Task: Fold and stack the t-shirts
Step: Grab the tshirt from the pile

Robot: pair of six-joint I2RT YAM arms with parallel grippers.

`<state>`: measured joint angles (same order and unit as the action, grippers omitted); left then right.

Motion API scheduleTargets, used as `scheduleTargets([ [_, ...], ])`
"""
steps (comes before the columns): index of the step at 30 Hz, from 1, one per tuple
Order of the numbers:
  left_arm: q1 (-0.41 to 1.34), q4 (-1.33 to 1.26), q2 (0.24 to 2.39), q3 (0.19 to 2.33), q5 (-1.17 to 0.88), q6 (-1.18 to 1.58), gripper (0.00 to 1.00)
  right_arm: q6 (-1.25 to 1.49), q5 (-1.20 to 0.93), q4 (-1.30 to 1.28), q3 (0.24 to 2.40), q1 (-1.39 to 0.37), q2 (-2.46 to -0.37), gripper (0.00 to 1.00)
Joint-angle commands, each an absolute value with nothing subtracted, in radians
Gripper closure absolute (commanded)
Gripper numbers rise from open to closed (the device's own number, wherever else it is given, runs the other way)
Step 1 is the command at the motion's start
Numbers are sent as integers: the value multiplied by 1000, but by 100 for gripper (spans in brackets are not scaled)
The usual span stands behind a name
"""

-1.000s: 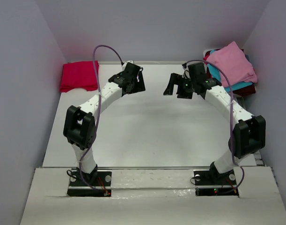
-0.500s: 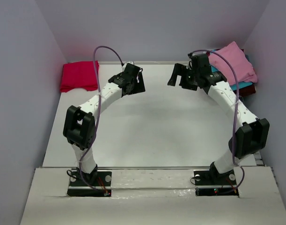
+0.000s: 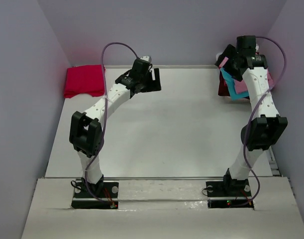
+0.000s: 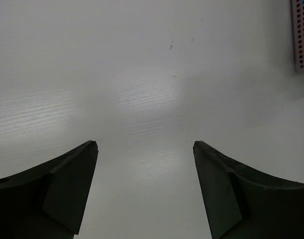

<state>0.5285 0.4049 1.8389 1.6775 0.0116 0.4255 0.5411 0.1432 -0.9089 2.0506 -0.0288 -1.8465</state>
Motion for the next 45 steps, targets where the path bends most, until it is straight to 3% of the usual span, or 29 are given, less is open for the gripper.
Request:
scheduleTargets([
  [1,528,344,1876,1738,-136,371,11,595,248,-945,2036,54,-1829,0],
  [10,528,387,2040,1949,-348,341,11,652,307,-920,1931,170,-1784,0],
  [24,528,305,2051,1931,-445,341,11,663,307,-890,1991,235,-1871,4],
  [33,528,307,2039,1908,-445,331,11,638,262,-856,2049,235,-1963,24],
  [36,528,308,2036,1907,-442,330,11,637,244,-848,2068,235,-1977,42],
  [37,528,307,2034,1904,-440,328,11,637,238,-841,2065,235,-1977,55],
  [41,528,302,2026,1890,-439,330,11,640,216,-842,2062,235,-1971,86],
  [43,528,302,2026,1887,-440,330,11,646,213,-856,2053,235,-1962,93],
  [45,528,301,2023,1879,-439,330,11,644,207,-854,2019,235,-1930,93],
])
